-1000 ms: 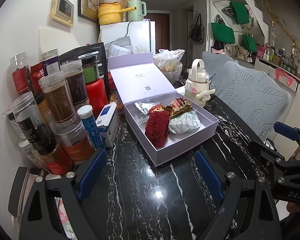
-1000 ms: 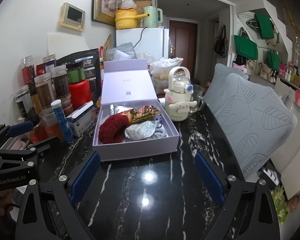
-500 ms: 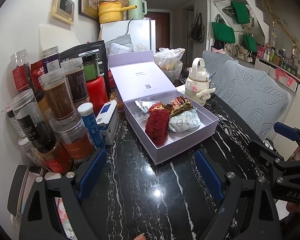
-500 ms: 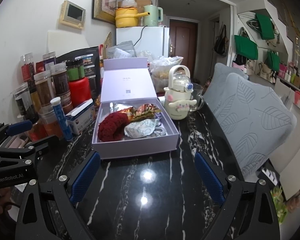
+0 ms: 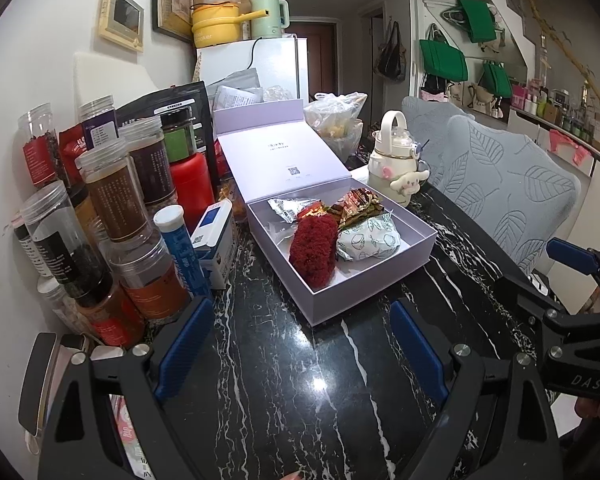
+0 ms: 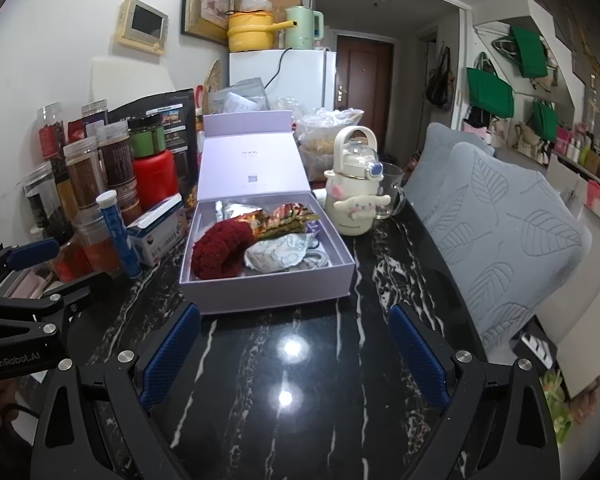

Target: Organize soft objects

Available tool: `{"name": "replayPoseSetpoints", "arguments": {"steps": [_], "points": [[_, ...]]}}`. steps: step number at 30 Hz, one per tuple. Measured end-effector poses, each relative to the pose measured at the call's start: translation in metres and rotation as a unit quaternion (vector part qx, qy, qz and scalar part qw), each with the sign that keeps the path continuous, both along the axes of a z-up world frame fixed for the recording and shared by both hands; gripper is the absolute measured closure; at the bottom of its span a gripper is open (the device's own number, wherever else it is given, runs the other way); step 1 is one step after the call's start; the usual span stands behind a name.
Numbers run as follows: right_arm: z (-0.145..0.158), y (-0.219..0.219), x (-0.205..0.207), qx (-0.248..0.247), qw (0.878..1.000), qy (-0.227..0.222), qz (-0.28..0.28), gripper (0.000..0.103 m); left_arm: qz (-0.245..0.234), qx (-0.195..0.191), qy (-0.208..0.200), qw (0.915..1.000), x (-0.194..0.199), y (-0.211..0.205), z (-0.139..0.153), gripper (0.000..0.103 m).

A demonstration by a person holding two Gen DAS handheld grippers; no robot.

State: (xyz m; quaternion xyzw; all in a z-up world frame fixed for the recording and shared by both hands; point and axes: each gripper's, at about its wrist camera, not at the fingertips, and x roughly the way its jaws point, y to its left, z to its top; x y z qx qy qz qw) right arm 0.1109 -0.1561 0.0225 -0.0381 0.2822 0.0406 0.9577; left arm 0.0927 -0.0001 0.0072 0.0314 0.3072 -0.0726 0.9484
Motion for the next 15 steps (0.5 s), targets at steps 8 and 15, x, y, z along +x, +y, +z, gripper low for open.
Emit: {"name": "replayPoseSetpoints", "arguments": {"steps": [8, 15], "points": [[-0.0002, 0.0000, 0.0006, 0.000, 1.000, 0.000, -0.001, 0.007, -0.005, 0.007, 0.004, 1.0000, -0.0012, -0.0039, -0.0003, 0.012], [-0.0013, -0.0030, 0.0006, -0.001, 1.000, 0.002, -0.005, 0.007, -0.006, 0.004, 0.007, 0.9999, -0.0005, -0.0033, -0.0006, 0.012]]}}
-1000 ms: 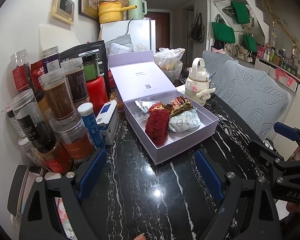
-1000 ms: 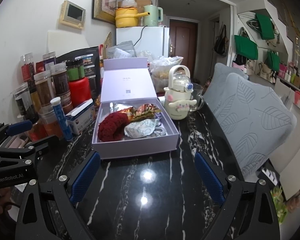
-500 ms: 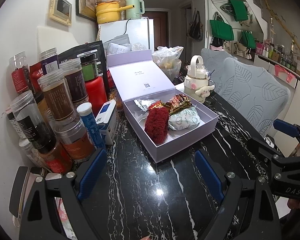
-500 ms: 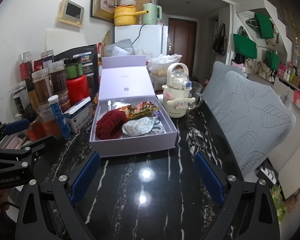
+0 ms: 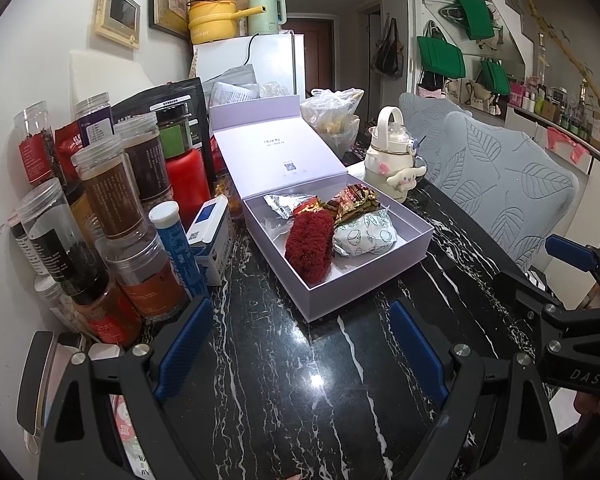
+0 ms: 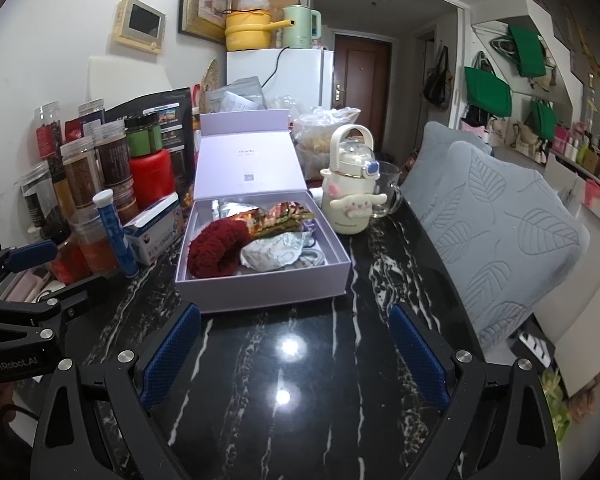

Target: Organize soft objects

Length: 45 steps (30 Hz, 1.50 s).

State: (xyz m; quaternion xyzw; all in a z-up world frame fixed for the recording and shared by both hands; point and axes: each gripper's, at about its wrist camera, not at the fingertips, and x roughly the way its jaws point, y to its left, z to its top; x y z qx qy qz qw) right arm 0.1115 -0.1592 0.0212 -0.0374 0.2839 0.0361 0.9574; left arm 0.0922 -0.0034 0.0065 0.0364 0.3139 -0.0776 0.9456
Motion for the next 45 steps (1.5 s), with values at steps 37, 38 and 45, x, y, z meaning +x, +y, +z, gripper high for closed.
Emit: {"name": "replayPoseSetpoints", "arguments": {"steps": [37, 38, 45], "points": [[-0.0026, -0.0022, -0.0002, 0.000, 1.000, 0.003, 0.000, 0.006, 0.001, -0.001, 0.007, 1.0000, -0.0002, 0.0022, -0.0027, 0.012], [-0.0023, -0.0015, 0.0002, 0.000, 1.000, 0.002, 0.000, 0.006, 0.001, -0.001, 0.007, 1.0000, 0.0000, 0.0022, -0.0027, 0.012], [-0.0074, -0.0036, -0.0018, 0.002, 1.000, 0.005, 0.000, 0.006, 0.002, -0.004, 0.012, 0.9999, -0.0013, 0.0029, -0.0075, 0.012]]}}
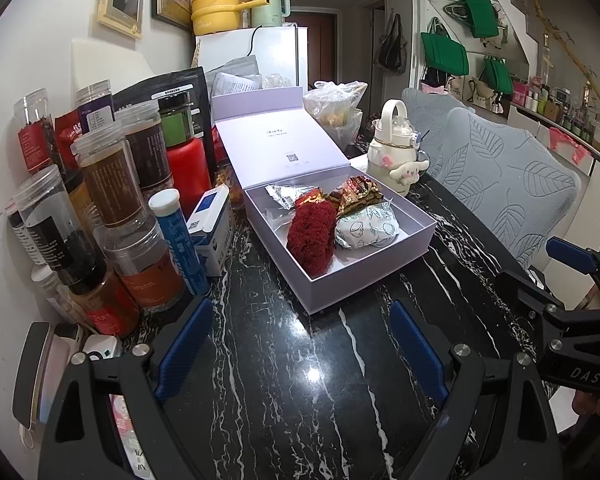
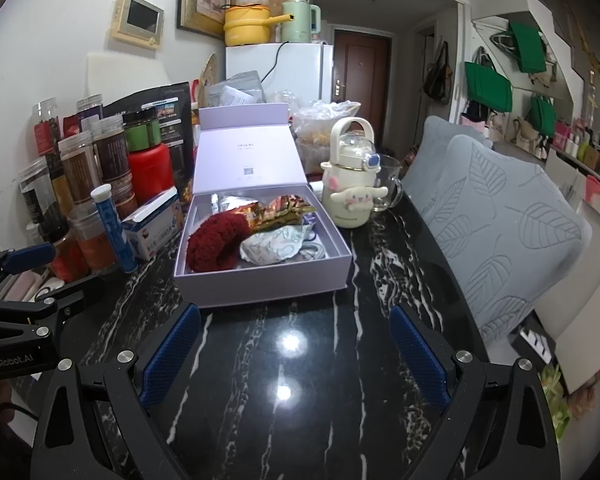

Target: Organize soft objects

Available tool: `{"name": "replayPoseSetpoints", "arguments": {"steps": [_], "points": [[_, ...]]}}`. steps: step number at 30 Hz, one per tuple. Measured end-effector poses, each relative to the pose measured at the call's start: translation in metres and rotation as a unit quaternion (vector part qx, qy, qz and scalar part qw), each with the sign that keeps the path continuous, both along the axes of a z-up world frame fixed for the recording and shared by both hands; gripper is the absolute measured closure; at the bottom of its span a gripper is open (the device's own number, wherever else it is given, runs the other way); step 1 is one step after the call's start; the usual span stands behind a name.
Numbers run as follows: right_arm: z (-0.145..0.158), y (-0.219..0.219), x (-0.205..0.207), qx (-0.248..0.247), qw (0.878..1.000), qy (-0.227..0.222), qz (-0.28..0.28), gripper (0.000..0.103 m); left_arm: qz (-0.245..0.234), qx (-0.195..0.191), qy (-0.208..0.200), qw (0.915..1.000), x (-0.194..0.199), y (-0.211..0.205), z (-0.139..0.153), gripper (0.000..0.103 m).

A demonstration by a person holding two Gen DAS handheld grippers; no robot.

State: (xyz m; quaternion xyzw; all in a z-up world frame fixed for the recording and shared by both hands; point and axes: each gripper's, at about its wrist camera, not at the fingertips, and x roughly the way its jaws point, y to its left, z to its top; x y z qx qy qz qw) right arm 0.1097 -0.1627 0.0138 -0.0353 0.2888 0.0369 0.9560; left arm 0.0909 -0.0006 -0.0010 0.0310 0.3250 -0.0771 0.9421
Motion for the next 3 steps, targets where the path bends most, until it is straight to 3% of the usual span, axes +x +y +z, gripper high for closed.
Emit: {"name": "replayPoseSetpoints", "arguments": {"steps": [3], "points": [[-0.0035, -0.0003, -0.0002, 0.002, 1.000, 0.003, 0.000, 0.006, 0.002, -0.001, 0.003, 1.0000, 0.0010, -0.0009, -0.0023, 0.012]]}}
